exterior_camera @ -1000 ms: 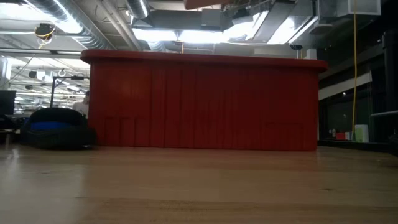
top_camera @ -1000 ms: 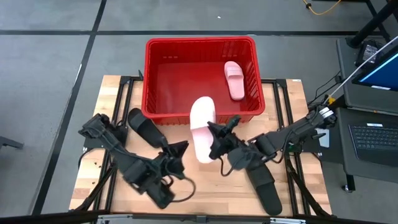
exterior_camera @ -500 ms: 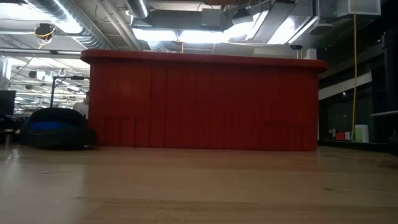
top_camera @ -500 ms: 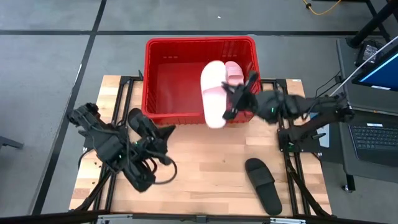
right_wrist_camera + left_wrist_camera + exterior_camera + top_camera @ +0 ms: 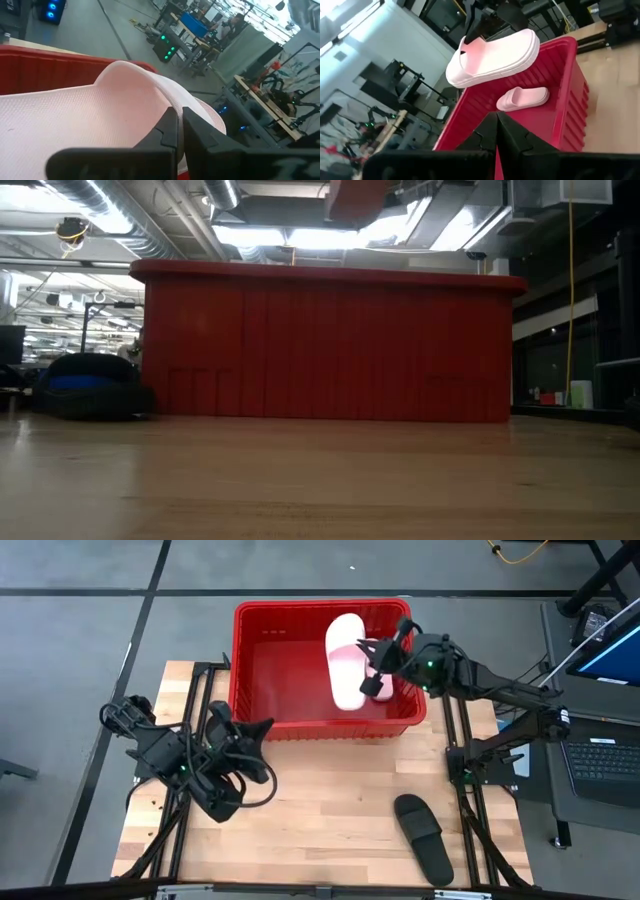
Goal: Pick and place slides into bin
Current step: Put the pink slide into the red bin
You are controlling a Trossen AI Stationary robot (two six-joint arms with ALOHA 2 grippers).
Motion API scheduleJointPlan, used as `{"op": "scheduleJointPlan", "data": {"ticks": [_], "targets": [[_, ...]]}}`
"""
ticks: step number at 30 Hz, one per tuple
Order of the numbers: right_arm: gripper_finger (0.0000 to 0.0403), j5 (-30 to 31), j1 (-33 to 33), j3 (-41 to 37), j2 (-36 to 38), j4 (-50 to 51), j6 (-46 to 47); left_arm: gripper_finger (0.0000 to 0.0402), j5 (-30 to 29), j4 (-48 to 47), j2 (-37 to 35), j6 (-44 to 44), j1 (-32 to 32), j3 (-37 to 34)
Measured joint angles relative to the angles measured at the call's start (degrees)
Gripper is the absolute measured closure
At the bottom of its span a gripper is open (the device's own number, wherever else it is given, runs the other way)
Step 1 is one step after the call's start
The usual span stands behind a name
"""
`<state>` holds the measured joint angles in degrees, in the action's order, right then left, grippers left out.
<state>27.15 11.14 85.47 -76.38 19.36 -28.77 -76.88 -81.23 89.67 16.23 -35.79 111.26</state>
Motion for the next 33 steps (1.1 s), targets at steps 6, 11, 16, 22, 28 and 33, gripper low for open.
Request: {"op": "scheduleJointPlan", "data": {"ticks": [6, 11, 16, 22, 28, 33], "targets": [[0.0390, -1.99, 3.28, 0.00, 0.04, -0.22, -0.08, 0.0400, -0.55, 0.00, 0.00, -1.28, 1.34, 0.00], [0.0390, -7.96, 7.18, 0.00, 0.04, -0.24, -0.22, 0.0399, 0.47, 0.00, -0.23, -3.42, 6.01, -0.03], [0.0390, -11.56, 10.96, 0.00, 0.04, -0.34, -0.31, 0.0401, 4.16, 0.04, -0.96, -3.17, 12.92, -0.07], [0.0390, -14.98, 14.66, 0.00, 0.03, -0.31, -1.86, 0.0401, 3.52, 1.61, -0.98, -3.66, 18.75, -0.66], [0.0390, -18.39, 17.88, 0.00, -0.57, -0.71, -2.88, 0.0400, 12.52, 17.46, -2.05, -14.45, 23.84, -6.89], [0.0390, -19.86, 18.50, -0.05, -1.22, -1.09, -1.41, 0.0400, 28.02, 46.40, -5.32, -34.54, 29.61, -16.88]]}}
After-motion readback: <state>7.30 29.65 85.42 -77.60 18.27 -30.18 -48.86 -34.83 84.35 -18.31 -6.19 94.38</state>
